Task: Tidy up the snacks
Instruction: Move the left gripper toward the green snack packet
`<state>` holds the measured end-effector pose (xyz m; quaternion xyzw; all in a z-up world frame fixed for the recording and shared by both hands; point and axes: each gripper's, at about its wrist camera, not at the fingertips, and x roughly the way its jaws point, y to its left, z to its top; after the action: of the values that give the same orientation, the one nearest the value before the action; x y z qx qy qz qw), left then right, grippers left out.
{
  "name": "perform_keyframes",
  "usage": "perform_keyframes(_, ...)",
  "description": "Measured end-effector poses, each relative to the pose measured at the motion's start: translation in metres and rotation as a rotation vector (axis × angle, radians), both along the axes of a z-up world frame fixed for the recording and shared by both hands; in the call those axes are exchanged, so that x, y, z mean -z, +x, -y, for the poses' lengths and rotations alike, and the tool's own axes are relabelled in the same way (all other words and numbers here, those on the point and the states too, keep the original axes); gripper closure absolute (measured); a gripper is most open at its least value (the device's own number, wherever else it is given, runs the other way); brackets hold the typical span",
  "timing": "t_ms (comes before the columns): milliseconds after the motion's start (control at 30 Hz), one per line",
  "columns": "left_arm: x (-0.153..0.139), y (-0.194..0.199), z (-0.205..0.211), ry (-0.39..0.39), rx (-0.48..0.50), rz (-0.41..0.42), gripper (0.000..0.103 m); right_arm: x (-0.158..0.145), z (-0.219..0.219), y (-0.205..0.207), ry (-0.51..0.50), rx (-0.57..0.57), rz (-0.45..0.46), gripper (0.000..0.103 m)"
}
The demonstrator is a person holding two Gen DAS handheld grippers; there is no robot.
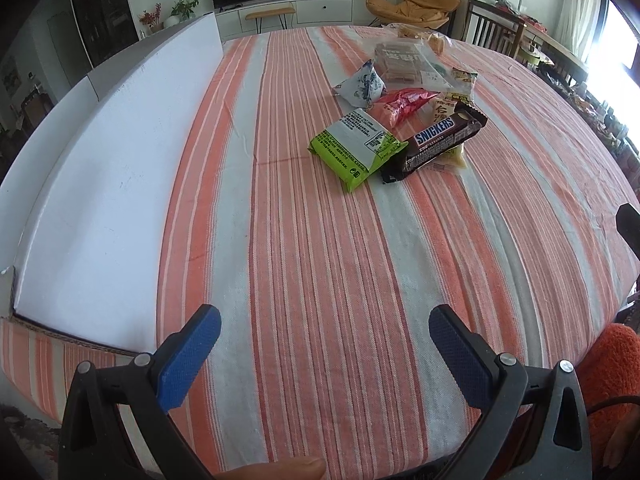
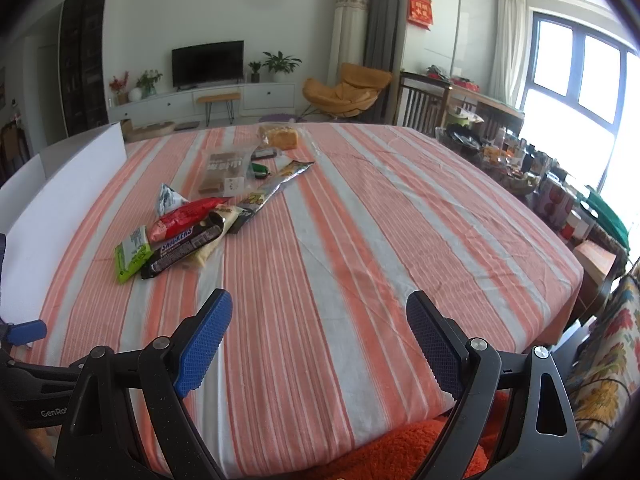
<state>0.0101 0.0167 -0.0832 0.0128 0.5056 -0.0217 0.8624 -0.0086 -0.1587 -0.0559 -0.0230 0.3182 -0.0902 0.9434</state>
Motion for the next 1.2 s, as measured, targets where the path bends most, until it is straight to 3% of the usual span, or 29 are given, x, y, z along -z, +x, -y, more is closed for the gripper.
perform_keyframes(333, 0.014, 0.004, -0.004, 0.003, -0.021, -0.054, 0.0, 0.003, 0.0, -0.001, 0.005, 0.001, -0.005, 0.012)
perform_keyframes(1200, 0.015, 0.01, -0.004, -0.001, -0.014, -0.088, 0.0, 0.004, 0.002, 0.003, 0.02, 0.006, -0.02, 0.012)
